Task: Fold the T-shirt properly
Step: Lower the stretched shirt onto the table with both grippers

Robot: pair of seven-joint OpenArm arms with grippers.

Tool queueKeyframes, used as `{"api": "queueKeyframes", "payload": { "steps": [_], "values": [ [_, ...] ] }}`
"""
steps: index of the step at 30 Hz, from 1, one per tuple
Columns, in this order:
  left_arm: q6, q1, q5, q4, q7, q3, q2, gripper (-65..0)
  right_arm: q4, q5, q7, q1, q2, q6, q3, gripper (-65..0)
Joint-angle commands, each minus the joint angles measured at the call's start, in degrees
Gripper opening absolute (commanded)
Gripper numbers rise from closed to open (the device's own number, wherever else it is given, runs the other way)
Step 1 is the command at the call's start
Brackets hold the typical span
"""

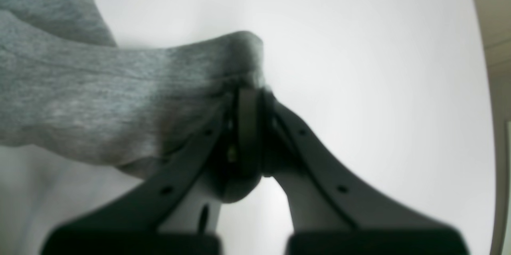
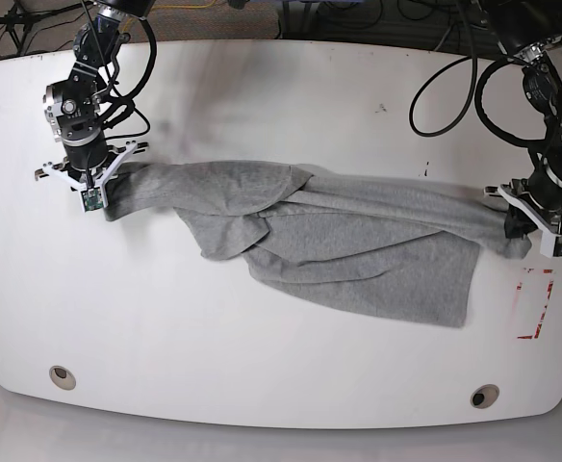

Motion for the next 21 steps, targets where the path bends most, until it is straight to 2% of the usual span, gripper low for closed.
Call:
{"api": "queueKeyframes", "payload": {
  "steps": [1, 6, 10, 21],
  "values": [
    [-0.36, 1.34, -0.95, 1.11, -1.52, -0.21, -1.11, -65.0, 1.40, 0.09, 1.26, -0.71, 0.41, -0.88, 0.17, -65.0],
    [-0.36, 5.38, -0.60, 0.93, -1.52, -2.06, -1.46, -65.0, 1.49, -0.18, 1.26, -2.55, -0.91, -0.97, 0.26, -65.0],
    [-0.36, 8.29, -0.60, 0.84, -1.52, -2.68, -3.22, -65.0, 1.14, 0.00, 1.26, -4.14, -0.91, -0.97, 0.00, -65.0],
    [-0.36, 10.22, -0.60, -2.32, -1.70, -4.17, -5.50, -65.0, 1.05, 0.09, 1.26, -5.89, -0.91, -0.97, 0.00, -65.0]
  ]
}}
